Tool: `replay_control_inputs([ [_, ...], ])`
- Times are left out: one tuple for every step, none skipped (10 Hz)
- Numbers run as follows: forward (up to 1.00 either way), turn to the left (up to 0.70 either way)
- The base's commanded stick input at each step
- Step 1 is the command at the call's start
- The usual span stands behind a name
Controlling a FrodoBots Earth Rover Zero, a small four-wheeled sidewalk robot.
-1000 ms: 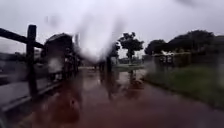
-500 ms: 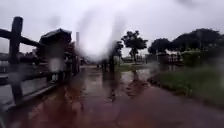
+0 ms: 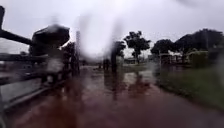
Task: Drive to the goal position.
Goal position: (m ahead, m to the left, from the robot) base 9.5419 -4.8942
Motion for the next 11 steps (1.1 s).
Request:
replay_control_inputs([
  [0.95, 0.01],
  [0.95, 0.01],
  [0.95, 0.01],
  [0.95, 0.01],
  [0.95, 0.01],
  [0.95, 0.01],
  [0.95, 0.01],
  [0.95, 0.01],
  [0.95, 0.01],
  [0.95, 0.01],
  [0.95, -0.02],
])
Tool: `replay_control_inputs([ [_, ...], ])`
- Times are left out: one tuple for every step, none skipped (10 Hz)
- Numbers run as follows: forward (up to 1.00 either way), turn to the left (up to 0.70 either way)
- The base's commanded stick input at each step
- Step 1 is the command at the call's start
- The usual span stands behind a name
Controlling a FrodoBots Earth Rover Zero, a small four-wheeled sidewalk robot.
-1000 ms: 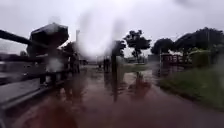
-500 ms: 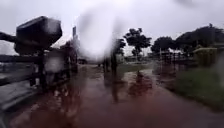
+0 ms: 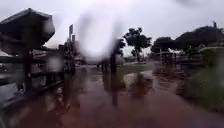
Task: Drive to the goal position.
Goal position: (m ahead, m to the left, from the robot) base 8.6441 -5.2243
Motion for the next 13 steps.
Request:
replay_control_inputs([
  [0.95, -0.25],
  [0.95, -0.37],
  [0.95, -0.37],
  [0.95, -0.37],
  [0.95, -0.37],
  [0.95, -0.37],
  [0.95, -0.37],
  [0.95, -0.37],
  [0.95, -0.37],
  [0.95, -0.37],
  [0.95, -0.37],
  [0.95, -0.37],
  [0.95, -0.37],
])
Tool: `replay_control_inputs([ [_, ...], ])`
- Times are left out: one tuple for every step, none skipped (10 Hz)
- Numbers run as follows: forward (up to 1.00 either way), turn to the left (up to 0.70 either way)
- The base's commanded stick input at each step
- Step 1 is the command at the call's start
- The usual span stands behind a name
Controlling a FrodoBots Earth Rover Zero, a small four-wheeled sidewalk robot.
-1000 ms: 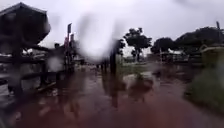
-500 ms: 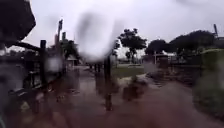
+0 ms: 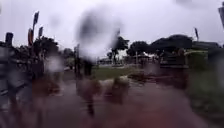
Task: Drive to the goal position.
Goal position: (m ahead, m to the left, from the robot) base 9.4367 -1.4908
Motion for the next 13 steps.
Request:
replay_control_inputs([
  [0.95, -0.37],
  [0.95, -0.37],
  [0.95, -0.37],
  [0.95, -0.33],
  [0.95, -0.26],
  [0.95, -0.11],
  [0.95, 0.01],
  [0.95, 0.01],
  [0.95, 0.01],
  [0.95, 0.01],
  [0.95, 0.01],
  [0.95, 0.01],
  [0.95, 0.01],
])
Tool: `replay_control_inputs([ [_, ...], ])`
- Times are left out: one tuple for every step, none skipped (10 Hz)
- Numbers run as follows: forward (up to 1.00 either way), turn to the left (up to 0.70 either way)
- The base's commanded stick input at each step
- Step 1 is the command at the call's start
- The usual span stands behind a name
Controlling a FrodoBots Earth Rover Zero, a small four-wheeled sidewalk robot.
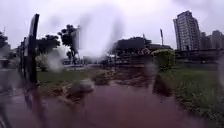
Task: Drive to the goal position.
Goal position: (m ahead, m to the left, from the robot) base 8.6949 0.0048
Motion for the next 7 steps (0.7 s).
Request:
replay_control_inputs([
  [0.95, 0.01],
  [0.95, 0.01],
  [0.95, 0.01],
  [0.95, 0.01],
  [0.95, 0.01],
  [0.95, 0.01],
  [0.95, 0.01],
])
